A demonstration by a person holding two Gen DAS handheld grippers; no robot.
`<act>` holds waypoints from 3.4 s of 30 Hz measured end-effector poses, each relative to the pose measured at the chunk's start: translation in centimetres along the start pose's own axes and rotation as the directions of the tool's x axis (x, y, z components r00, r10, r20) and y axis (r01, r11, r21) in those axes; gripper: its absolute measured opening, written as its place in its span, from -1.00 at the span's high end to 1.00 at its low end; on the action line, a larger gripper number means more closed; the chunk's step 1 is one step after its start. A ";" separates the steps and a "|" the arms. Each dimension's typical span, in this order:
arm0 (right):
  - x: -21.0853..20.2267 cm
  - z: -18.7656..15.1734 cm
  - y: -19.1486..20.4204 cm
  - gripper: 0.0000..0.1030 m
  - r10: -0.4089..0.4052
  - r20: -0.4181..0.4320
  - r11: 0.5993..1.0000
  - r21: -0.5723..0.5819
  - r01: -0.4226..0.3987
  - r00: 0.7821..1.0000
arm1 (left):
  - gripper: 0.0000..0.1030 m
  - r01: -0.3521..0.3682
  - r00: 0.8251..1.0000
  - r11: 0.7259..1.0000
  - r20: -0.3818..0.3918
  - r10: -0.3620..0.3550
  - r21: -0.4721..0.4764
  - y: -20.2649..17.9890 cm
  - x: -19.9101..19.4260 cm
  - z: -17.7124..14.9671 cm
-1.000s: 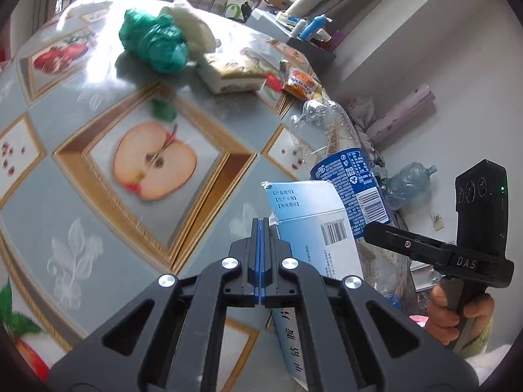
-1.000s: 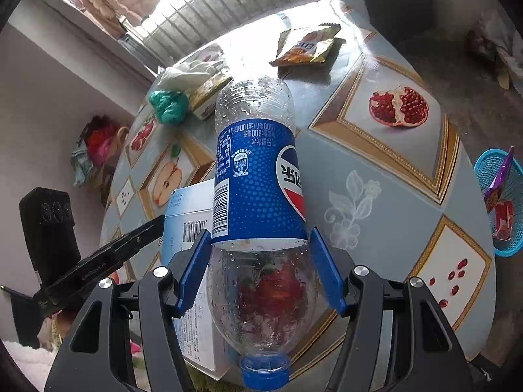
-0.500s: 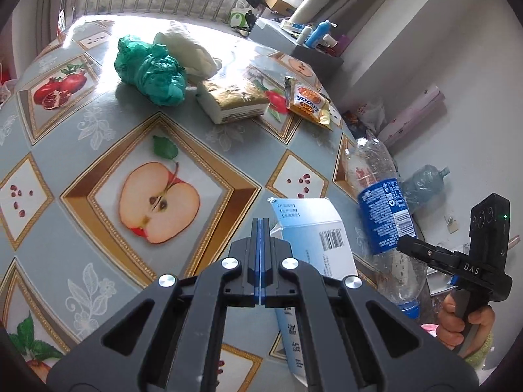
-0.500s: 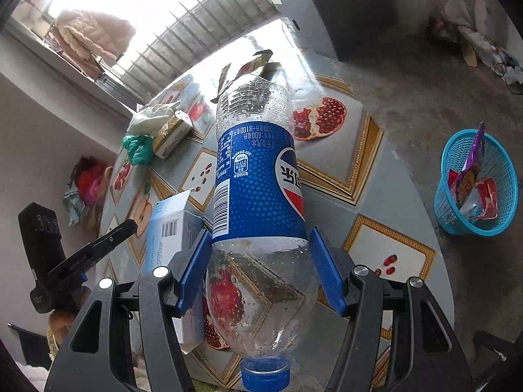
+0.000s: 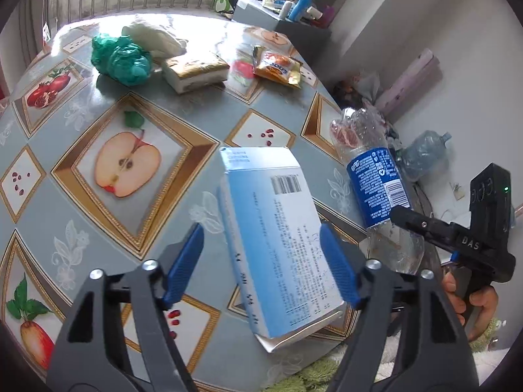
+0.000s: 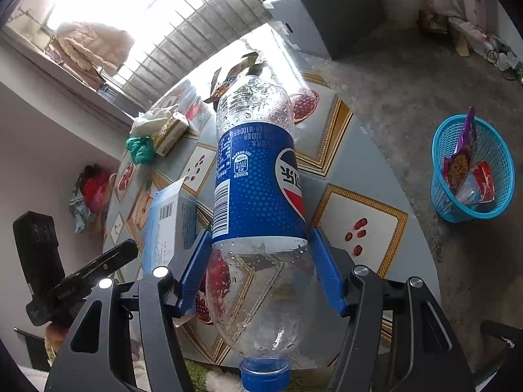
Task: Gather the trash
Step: 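Grasp the blue-white box with the left tool while the right tool grasps the Pepsi bottle, then lift the box with the left tool while the right tool holds the bottle, then carry the box and Pepsi bottle over the blue wastebasket with both tools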
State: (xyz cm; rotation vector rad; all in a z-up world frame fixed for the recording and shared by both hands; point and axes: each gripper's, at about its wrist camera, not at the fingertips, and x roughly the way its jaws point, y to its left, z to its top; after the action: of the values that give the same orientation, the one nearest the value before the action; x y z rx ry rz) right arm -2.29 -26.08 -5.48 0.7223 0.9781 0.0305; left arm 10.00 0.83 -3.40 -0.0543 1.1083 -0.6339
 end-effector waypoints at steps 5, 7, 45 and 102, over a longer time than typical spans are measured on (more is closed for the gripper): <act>-0.2 0.1 -0.6 -0.18 0.008 0.005 1.000 0.001 -0.008 1.000 | -0.54 -0.057 0.998 0.998 -0.025 0.058 0.032 -2.0 1.9 0.0; -0.4 0.2 -0.6 -0.18 0.000 0.009 1.000 -0.005 0.000 1.000 | -0.56 -0.070 0.997 0.996 -0.033 0.072 0.046 -2.7 2.6 0.0; 1.9 3.0 1.3 -0.45 -0.050 -0.132 0.991 -0.129 0.033 0.990 | -0.61 -0.233 0.971 0.968 -0.025 0.236 0.096 -1.8 5.0 -0.2; 3.5 2.5 3.3 -0.12 -0.034 -0.148 0.990 -0.139 0.014 0.988 | -0.39 -0.282 0.957 0.954 0.096 0.273 0.105 -0.5 2.3 0.0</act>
State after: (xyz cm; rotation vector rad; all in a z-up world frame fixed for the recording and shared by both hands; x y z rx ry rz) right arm 2.56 -23.73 -5.30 0.5869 1.1168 0.1318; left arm 10.43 -0.76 -5.05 0.1745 0.9764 -0.4385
